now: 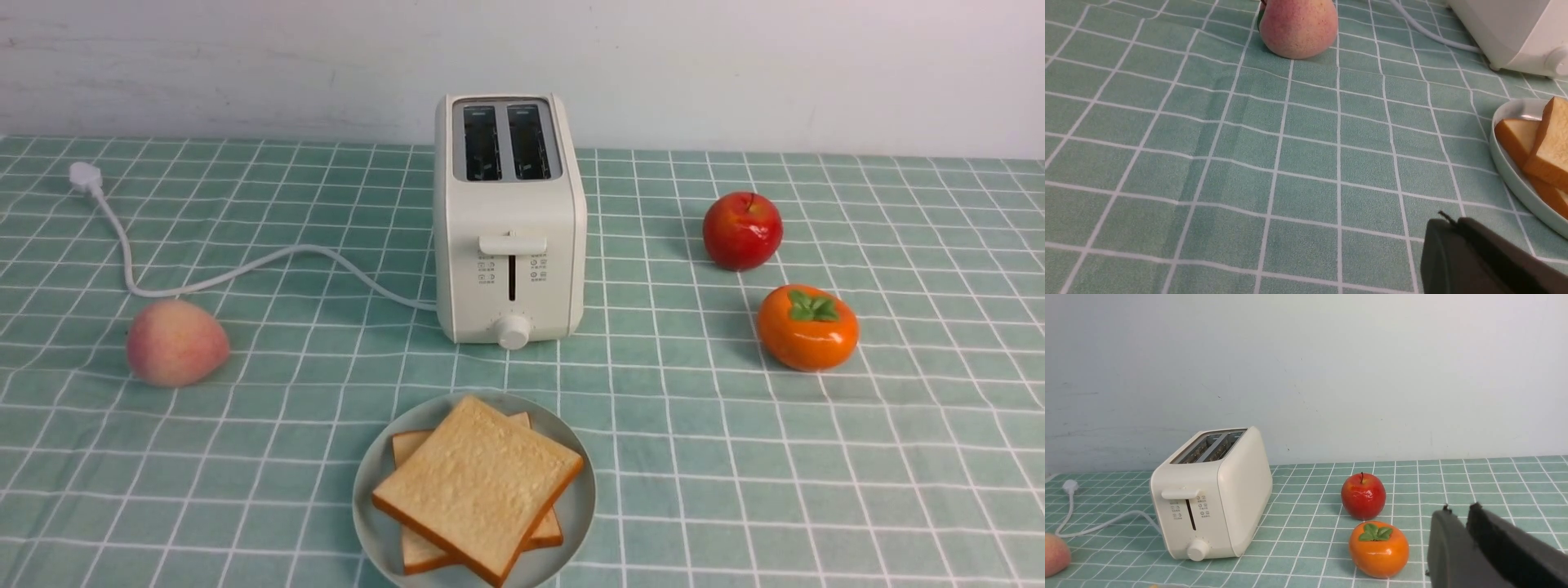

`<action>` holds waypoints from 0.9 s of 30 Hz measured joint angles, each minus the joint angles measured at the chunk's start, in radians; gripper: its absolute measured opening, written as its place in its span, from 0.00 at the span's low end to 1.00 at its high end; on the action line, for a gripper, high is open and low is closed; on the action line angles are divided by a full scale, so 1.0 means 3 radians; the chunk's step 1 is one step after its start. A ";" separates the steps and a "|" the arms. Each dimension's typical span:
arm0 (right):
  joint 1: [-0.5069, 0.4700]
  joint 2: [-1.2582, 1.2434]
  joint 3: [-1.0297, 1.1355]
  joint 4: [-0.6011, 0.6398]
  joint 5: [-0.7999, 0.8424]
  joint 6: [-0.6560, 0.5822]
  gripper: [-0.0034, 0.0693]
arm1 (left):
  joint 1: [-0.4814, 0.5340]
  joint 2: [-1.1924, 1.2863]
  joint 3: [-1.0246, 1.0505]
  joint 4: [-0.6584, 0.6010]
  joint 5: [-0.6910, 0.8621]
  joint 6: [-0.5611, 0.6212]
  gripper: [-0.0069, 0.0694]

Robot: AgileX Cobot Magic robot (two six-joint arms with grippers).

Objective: Take toasted bread from bread machine on blue coffee table place on plate.

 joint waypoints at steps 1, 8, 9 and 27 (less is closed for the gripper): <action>0.0000 0.0000 0.0000 0.0000 0.0000 0.0000 0.14 | 0.0000 0.0000 0.0000 0.0000 0.0000 0.0000 0.10; 0.0000 0.0000 0.0000 -0.0002 0.0000 0.0000 0.16 | 0.0000 0.0000 0.0000 0.0000 0.0000 0.0000 0.11; 0.0000 0.0000 0.0000 -0.0002 0.0000 0.0000 0.16 | 0.0000 0.0000 0.0000 0.0000 0.0000 0.0000 0.11; 0.0000 0.0000 0.0100 0.1462 -0.0219 -0.1229 0.19 | 0.0000 0.0000 0.0000 0.0000 0.0000 0.0000 0.11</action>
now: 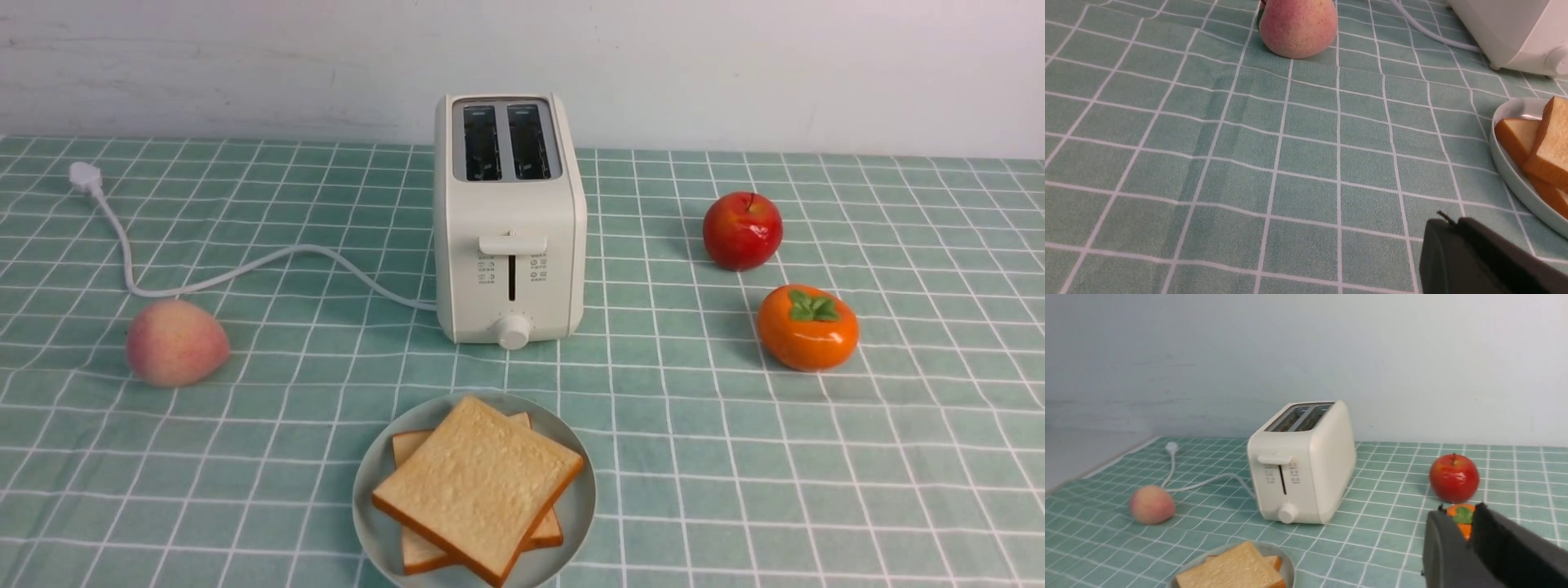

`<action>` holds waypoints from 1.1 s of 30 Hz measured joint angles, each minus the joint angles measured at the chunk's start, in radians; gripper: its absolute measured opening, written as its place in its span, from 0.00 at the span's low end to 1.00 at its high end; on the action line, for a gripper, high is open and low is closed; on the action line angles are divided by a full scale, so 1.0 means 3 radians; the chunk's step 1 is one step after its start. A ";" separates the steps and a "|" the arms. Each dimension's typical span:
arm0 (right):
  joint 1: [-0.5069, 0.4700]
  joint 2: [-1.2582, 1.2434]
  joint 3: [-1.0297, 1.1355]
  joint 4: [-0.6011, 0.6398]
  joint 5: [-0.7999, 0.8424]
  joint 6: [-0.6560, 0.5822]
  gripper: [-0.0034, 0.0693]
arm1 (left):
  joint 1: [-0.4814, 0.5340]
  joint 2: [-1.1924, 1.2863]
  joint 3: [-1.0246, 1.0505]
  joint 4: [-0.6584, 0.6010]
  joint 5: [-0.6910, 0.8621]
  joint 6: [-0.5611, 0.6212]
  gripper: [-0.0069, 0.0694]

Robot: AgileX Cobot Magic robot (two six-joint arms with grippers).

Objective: Take toasted bread from bread machine on blue coffee table place on plate.

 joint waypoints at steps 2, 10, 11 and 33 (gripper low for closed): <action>0.0000 0.0000 0.0075 0.0135 -0.0107 -0.0110 0.20 | 0.0000 0.0000 0.0000 0.0000 0.0000 0.0000 0.11; -0.0331 0.0000 0.0686 0.0198 -0.0394 -0.0174 0.21 | 0.0000 0.0000 0.0003 0.0000 0.0002 0.0000 0.11; -0.0485 0.0000 0.0776 0.0198 -0.0394 -0.0181 0.21 | 0.0000 0.0000 0.0003 0.0000 0.0002 0.0000 0.11; -0.1704 0.0000 0.1429 0.0137 -0.0275 -0.0245 0.24 | 0.0000 0.0000 0.0003 0.0000 0.0010 0.0000 0.14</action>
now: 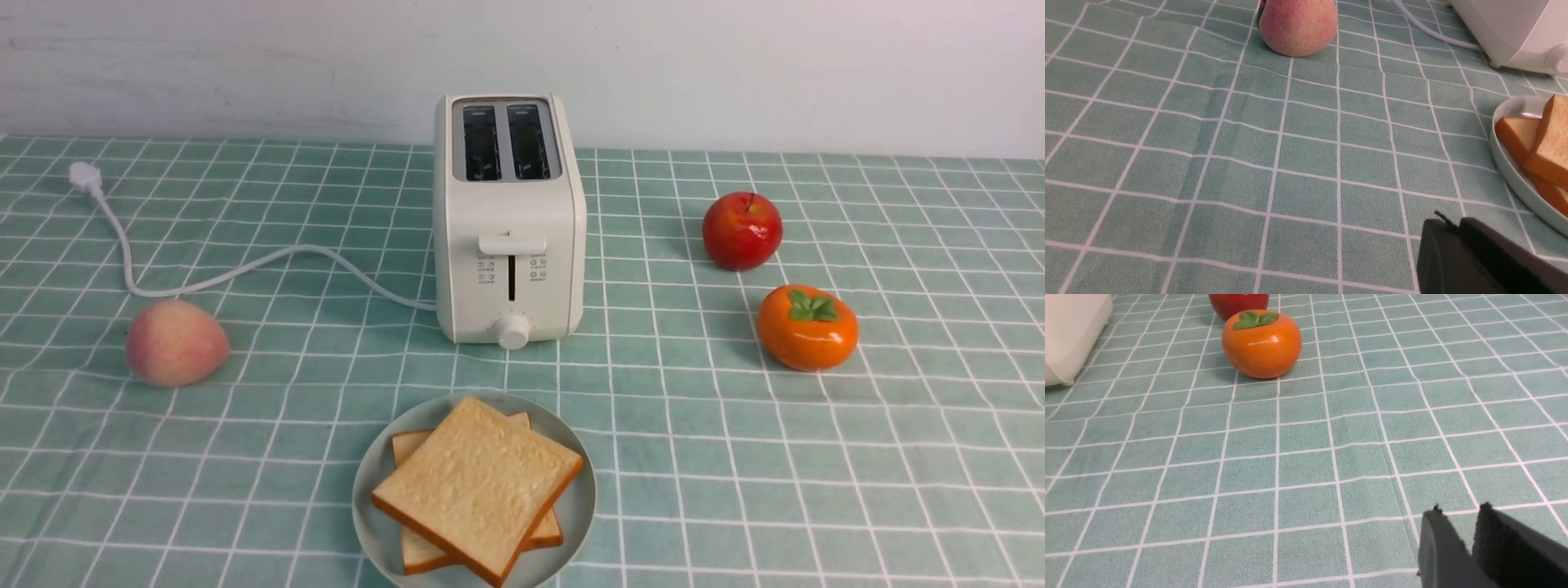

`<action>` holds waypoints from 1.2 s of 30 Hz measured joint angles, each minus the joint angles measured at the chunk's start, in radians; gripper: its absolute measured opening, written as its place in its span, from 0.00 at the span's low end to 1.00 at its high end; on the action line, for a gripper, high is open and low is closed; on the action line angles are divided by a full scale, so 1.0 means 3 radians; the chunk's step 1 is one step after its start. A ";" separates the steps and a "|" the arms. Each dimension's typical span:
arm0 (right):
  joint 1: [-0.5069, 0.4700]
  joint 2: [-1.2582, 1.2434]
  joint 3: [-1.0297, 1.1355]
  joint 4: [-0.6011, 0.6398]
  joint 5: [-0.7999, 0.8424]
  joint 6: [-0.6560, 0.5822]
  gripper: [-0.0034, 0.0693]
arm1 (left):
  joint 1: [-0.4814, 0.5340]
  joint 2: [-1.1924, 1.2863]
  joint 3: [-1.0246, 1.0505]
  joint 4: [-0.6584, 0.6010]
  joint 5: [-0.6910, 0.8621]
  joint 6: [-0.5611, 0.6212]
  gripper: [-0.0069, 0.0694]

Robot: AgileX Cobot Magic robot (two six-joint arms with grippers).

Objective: Take toasted bread from bread machine on blue coffee table place on plate.

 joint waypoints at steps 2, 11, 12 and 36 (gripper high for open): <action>0.0000 0.0000 0.0000 0.0000 0.0000 0.0000 0.24 | 0.0000 0.0000 0.0000 0.0000 0.0000 0.0000 0.14; 0.0000 0.0000 0.0000 0.0000 0.0000 0.0000 0.25 | 0.0000 0.0000 0.0000 0.0000 0.0000 0.0000 0.16; 0.0000 0.0000 0.0000 0.0000 0.0000 0.0000 0.25 | 0.0000 0.0000 0.0000 0.0000 0.0000 0.0000 0.16; 0.0000 0.0000 0.0000 0.0000 0.0000 0.0000 0.27 | 0.0000 0.0000 0.0000 0.0000 0.0000 0.0000 0.20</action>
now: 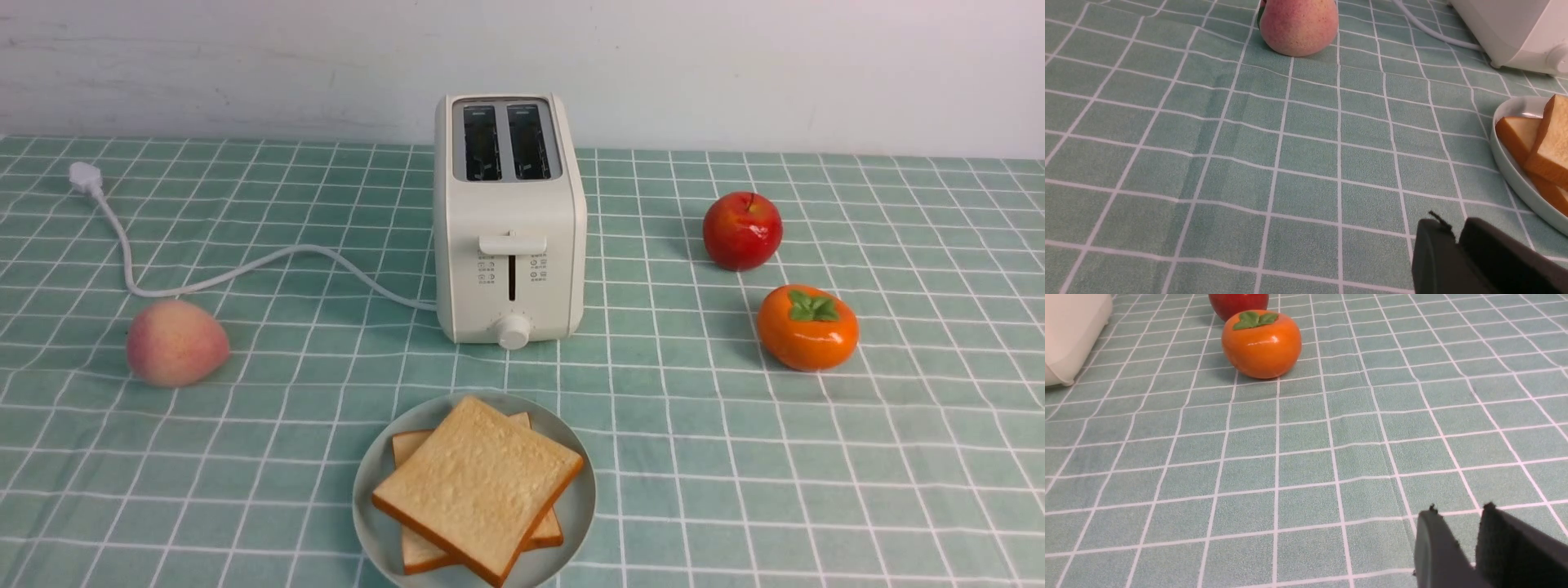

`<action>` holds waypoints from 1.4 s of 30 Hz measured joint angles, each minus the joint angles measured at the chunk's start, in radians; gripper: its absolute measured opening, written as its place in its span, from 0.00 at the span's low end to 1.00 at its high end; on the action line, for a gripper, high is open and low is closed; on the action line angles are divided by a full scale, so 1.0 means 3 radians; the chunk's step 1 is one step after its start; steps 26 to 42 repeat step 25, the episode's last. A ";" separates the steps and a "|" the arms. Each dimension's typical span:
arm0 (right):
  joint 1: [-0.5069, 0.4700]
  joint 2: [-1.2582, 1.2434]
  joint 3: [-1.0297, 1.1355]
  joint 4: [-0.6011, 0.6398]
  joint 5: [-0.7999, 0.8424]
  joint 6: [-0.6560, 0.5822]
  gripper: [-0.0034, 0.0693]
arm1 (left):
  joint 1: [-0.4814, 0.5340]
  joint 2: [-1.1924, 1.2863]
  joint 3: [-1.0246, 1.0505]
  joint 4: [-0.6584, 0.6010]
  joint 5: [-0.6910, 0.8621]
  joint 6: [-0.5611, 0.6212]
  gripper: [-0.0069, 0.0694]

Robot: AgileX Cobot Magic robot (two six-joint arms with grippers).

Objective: Take toasted bread from bread machine on blue coffee table place on plate.

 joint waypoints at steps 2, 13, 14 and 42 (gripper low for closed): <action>0.0000 0.0000 0.0000 0.0000 0.0000 0.0000 0.28 | 0.0000 0.0000 0.0000 0.0000 0.0000 0.0000 0.20; 0.0000 0.0000 0.0000 0.0000 0.0000 0.0000 0.30 | 0.0000 0.0000 0.0000 0.0000 0.0000 0.0000 0.20; 0.0000 0.0000 0.0000 0.0000 0.0000 0.0000 0.30 | 0.0000 0.0000 0.0000 0.0000 0.0000 0.0000 0.20; 0.0000 0.0000 0.0000 0.0000 0.0000 0.0000 0.32 | 0.0000 0.0000 0.0000 0.0000 0.0000 0.0000 0.20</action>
